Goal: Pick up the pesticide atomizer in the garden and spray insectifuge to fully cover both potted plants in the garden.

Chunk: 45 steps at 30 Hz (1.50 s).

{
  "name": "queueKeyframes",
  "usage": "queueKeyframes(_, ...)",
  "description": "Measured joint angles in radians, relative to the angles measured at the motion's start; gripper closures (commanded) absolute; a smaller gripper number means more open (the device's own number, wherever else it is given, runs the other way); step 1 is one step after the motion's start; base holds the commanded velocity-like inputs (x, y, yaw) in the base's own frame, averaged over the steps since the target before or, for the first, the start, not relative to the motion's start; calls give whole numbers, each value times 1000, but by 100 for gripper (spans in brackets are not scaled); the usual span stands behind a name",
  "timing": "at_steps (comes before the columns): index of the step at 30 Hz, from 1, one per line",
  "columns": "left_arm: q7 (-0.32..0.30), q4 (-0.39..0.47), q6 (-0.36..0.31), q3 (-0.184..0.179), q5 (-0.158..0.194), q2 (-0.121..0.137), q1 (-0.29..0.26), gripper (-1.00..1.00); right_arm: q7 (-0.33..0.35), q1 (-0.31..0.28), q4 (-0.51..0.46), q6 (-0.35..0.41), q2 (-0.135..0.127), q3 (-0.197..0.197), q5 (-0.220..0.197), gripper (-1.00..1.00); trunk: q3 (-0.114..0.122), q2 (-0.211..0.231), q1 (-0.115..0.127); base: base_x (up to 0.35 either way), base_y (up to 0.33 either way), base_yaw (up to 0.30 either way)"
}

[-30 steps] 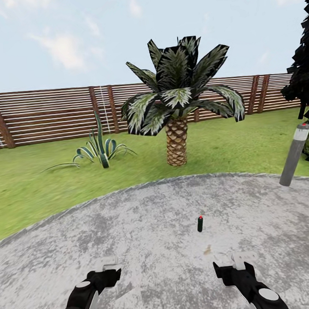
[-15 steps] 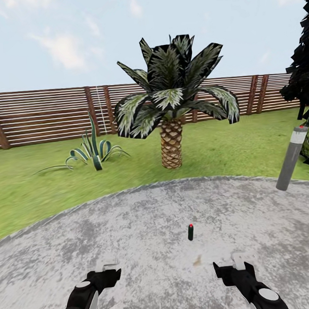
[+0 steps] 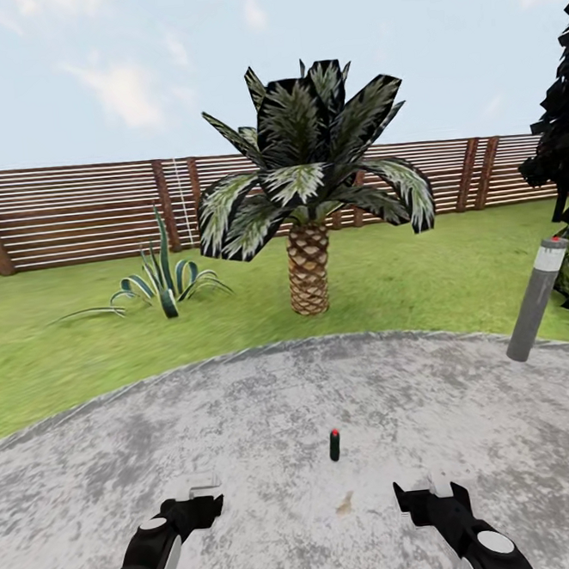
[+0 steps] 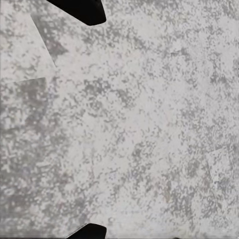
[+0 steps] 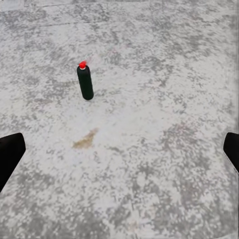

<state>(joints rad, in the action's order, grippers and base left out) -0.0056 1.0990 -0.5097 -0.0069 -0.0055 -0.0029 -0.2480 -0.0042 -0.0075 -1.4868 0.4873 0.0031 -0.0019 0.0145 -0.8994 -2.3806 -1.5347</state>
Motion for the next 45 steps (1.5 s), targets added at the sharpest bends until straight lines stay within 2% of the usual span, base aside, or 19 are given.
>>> queueKeyframes(18, 1, 0, 0, 0, 0, 0, 0, -100, 0, 0, 0, 0, -1, -4, 0, -100, 0, 0, 0, 53, -288, 267)
queueKeyframes(45, 1, 0, 0, 1, 0, -2, 0, -100, 0, 0, 0, 0, -2, -5, 1, -100, -1, 0, 0, 0, -302, 26)
